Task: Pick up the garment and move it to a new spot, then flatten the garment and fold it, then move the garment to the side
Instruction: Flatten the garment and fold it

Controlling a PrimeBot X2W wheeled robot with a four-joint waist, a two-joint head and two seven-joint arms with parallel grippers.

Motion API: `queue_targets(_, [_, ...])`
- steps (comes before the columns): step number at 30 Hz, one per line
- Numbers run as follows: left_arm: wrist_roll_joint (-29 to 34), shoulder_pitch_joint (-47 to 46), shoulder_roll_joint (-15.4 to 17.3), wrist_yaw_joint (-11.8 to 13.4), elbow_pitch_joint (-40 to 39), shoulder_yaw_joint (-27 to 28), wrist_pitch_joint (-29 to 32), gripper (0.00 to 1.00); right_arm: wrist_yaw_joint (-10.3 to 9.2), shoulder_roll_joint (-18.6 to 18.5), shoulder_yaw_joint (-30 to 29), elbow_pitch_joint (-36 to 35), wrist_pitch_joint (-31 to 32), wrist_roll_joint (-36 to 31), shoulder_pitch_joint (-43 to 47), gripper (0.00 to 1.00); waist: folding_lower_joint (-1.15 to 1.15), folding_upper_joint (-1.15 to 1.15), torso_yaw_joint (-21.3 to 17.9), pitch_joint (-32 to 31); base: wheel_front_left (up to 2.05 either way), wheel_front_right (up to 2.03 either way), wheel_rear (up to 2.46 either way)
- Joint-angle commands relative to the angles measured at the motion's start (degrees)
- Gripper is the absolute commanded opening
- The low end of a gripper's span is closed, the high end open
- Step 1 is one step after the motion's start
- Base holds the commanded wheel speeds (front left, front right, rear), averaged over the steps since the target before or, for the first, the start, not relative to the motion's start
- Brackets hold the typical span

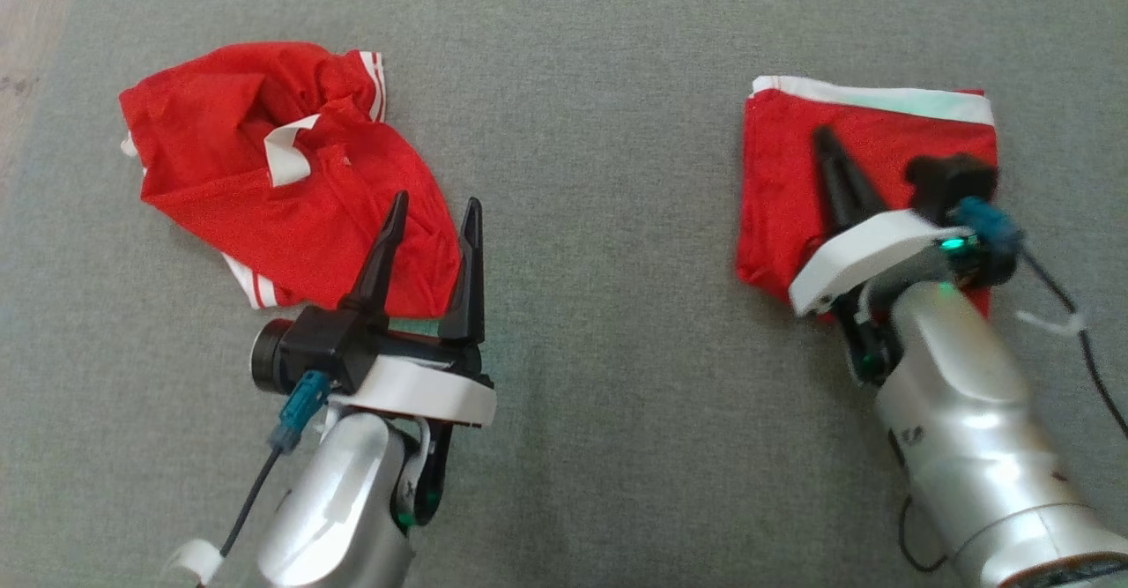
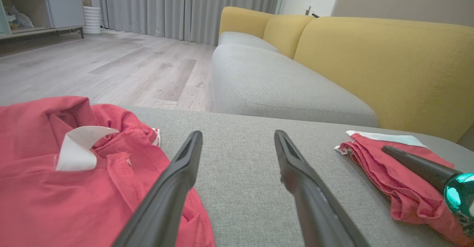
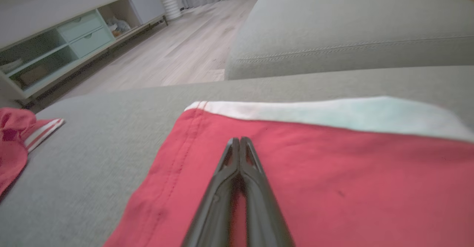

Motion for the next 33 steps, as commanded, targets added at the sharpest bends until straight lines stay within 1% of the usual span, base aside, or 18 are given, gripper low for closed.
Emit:
queue_targets(1, [0.2,-1.0,0.3,-0.1,-1.9,1.4,-0.5,1.0,-0.04,1.3,3.7,-0.3,-0.7,0.9,-1.4,0.0,0.0,0.0,-0.1,0.0,0.0,0.0,0.0])
queue_targets(3, [0.2,-1.0,0.3,-0.1,-1.7,1.3,-0.5,1.0,-0.04,1.3,6.4,1.4,-0.7,1.0,-1.4,0.0,0.0,0.0,-0.2,-0.1,0.0,0.0,0.0])
queue_targets(6, [0.3,-0.8,0.3,-0.1,-1.2,1.5,-0.5,1.0,-0.04,1.3,9.4,3.4,-0.8,3.1,-1.2,0.0,0.0,0.0,-0.6,-1.3,0.0,0.0,0.0])
queue_targets(9, [0.5,-0.3,0.3,0.0,-1.2,2.3,-0.5,1.0,-0.04,1.3,8.7,1.3,-0.8,3.4,-0.8,0.0,0.0,0.0,-1.7,-2.6,0.0,0.0,0.0])
queue_targets(13, [0.9,0.9,0.3,0.0,-1.3,3.6,-0.5,1.0,-0.04,1.3,3.9,-4.7,-0.8,2.5,1.9,0.0,0.0,0.0,-3.7,-4.9,0.0,0.0,0.0])
queue_targets(18, [1.3,3.1,0.3,-0.3,-1.1,5.4,-0.5,1.0,-0.04,1.3,-3.2,-13.2,-0.8,-0.6,8.8,0.0,0.0,0.0,-6.5,-8.4,0.0,0.0,0.0])
queue_targets(22, [1.5,5.2,0.3,-0.5,-1.1,6.9,-0.5,1.0,-0.04,1.3,-6.9,-19.8,-0.8,-3.4,15.4,0.0,0.0,0.0,-8.6,-10.8,0.0,0.0,0.0])
queue_targets(25, [1.7,6.8,0.3,-0.5,-1.4,7.6,-0.5,1.0,-0.04,1.3,-9.0,-24.7,-0.8,-3.7,20.1,0.0,0.0,0.0,-9.8,-12.0,0.0,0.0,0.0])
queue_targets(26, [1.8,7.3,0.3,-0.4,-1.5,7.7,-0.5,1.0,-0.04,1.3,-9.3,-26.1,-0.8,-3.8,21.6,0.42,0.0,0.0,-10.2,-12.2,0.0,0.0,0.0])
queue_targets(27, [1.8,7.3,0.3,-0.4,-1.5,7.7,-0.5,1.0,-0.04,1.3,-9.3,-26.1,-0.8,-3.8,21.6,0.42,0.0,0.0,-10.2,-12.2,0.0,0.0,0.0])
queue_targets(28, [1.9,7.7,0.3,-0.4,-1.6,7.8,-0.5,1.0,-0.04,1.3,-9.5,-27.4,-0.8,-3.9,22.9,1.0,0.0,0.0,-10.5,-12.5,0.0,0.0,0.0])
queue_targets(33, [1.9,10.1,0.3,-0.3,-1.8,8.2,-0.5,1.0,-0.04,1.3,-9.6,-31.2,-0.8,-3.2,28.5,1.0,0.0,0.0,-11.6,-13.4,0.0,0.0,0.0])
